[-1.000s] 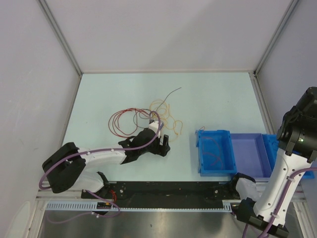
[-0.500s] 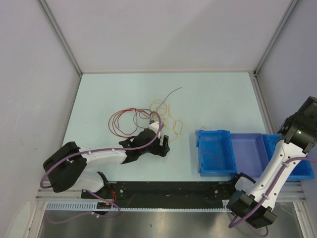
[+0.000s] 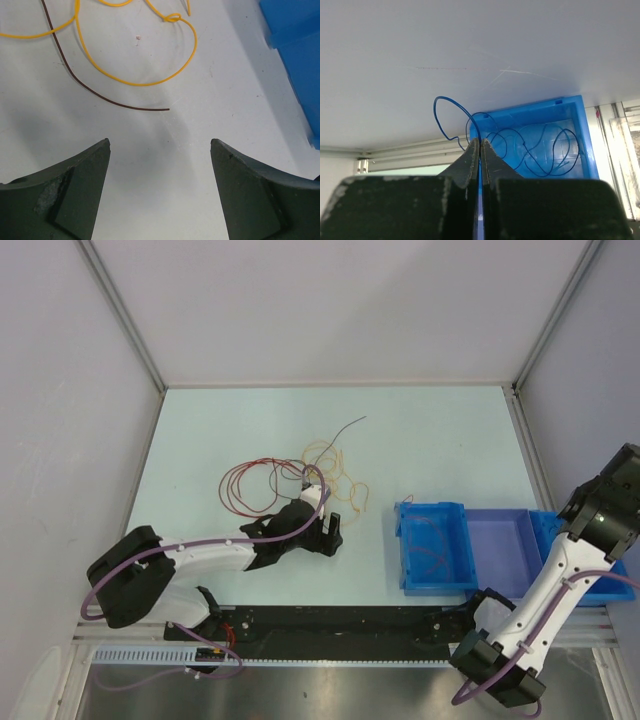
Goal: Untangle the cables
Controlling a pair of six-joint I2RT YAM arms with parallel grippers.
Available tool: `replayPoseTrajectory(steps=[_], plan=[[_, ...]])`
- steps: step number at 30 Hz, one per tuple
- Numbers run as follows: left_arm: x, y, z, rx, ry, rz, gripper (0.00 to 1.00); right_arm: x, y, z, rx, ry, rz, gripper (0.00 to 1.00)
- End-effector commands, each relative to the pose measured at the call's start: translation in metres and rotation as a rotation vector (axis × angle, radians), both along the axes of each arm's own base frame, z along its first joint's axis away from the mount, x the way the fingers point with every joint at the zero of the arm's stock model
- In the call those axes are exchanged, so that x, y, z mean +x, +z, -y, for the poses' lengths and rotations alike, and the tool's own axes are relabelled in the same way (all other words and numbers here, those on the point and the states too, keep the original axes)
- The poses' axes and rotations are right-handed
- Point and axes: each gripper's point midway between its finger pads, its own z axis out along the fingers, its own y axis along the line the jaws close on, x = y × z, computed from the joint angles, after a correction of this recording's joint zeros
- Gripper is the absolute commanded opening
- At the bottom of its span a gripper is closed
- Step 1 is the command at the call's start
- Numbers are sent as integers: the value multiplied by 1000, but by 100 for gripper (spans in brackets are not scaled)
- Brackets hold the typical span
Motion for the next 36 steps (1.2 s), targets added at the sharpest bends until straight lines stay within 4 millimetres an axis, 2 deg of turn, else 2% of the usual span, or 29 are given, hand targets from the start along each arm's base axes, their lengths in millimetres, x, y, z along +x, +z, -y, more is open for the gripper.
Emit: replayPoseTrajectory(steps=[1,3,5,7,9,16,27,32,36], plan=[[5,14,10,-40,2,23,86,-28,17,-6,-56,-103,73,0],[4,14,10,-42,0,22,86,-26,24,-8,-67,-76,78,0],[4,14,10,-47,-4,25,86,-16,32,-11,-79,-9,78,0],[3,15,11,-54,-8,29,86,3,48,-18,-115,116,78,0],[3,16,10,-60,-9,34,86,11,67,-26,-148,196,103,0],[0,21,8,-86,-14,52,86,-6,104,-41,-181,203,145,0],[-1,23,7,-99,-18,62,86,-8,95,-41,-163,188,123,0],[-1,22,7,-94,-22,58,86,-13,75,-30,-147,116,74,0],[-1,22,8,-92,-24,56,87,-10,52,-25,-112,95,36,0]])
